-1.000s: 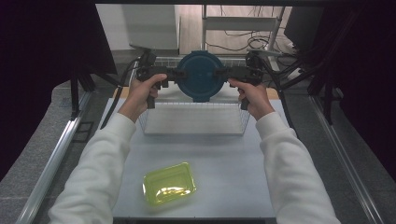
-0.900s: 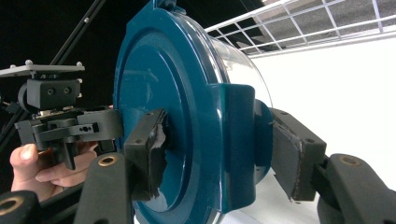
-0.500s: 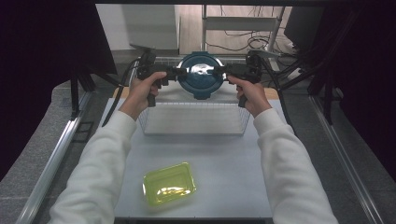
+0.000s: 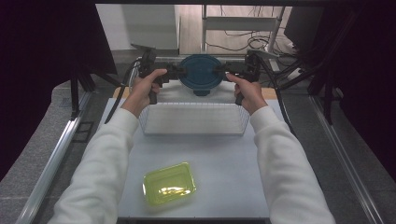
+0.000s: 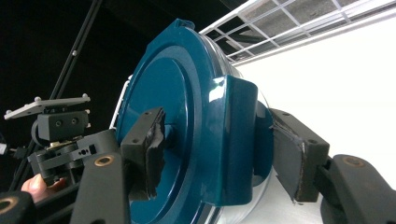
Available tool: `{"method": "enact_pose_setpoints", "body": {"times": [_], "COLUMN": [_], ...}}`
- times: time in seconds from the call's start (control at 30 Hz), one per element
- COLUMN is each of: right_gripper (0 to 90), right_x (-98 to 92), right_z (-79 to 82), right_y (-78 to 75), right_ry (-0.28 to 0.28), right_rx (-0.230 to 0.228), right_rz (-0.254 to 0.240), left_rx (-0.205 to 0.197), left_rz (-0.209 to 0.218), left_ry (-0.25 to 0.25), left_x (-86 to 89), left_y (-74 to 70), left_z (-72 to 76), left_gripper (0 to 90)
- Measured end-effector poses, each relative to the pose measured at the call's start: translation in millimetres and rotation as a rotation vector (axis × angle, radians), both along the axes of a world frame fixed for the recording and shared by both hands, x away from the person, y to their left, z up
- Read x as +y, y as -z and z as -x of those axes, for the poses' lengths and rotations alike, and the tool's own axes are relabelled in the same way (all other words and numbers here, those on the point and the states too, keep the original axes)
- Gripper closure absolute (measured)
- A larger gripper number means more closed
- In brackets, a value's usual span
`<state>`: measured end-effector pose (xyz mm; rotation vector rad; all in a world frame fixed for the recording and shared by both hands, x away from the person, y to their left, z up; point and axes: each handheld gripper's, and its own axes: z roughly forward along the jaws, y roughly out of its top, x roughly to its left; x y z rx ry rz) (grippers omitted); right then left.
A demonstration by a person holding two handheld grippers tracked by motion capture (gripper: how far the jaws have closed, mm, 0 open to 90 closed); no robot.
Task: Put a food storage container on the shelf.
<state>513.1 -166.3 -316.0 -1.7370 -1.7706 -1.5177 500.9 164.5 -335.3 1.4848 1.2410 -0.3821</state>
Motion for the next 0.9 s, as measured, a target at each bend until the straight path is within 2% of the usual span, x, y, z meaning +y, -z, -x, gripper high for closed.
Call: {"method": "enact_pose_setpoints", "body": {"times": [0.27, 0.43, 0.53, 0.6, 0.73, 0.9], "right_gripper": [38.9, 38.6, 36.3, 32.0, 26.1, 21.1], "right_x": [1.5, 2.5, 2.5, 4.5, 3.1, 0.9], "right_z": [-4.1, -5.2, -5.0, -4.0, -0.5, 8.2], "right_y": [4.1, 5.4, 5.0, 4.2, -0.2, -9.5], "right_ry": [0.032, 0.048, 0.037, 0.036, 0.042, 0.034], "right_rx": [0.02, 0.018, 0.013, -0.004, -0.071, -0.138], "right_rz": [-0.007, -0.006, -0.002, 0.009, 0.027, 0.039], "left_rx": [0.026, 0.012, -0.013, -0.044, -0.091, -0.168], "left_rz": [0.023, 0.025, 0.006, -0.014, -0.046, -0.078], "left_ry": [-0.008, -0.013, -0.024, -0.046, -0.088, -0.108], "left_x": [0.0, -0.5, -1.6, -2.5, 1.9, 5.4], "left_y": [5.9, 7.0, 6.2, 4.7, -1.2, -11.9], "left_z": [-7.1, -8.4, -6.9, -4.7, -0.1, 11.8], "left_gripper": [38.3, 37.5, 36.5, 35.5, 26.3, 24.2]}}
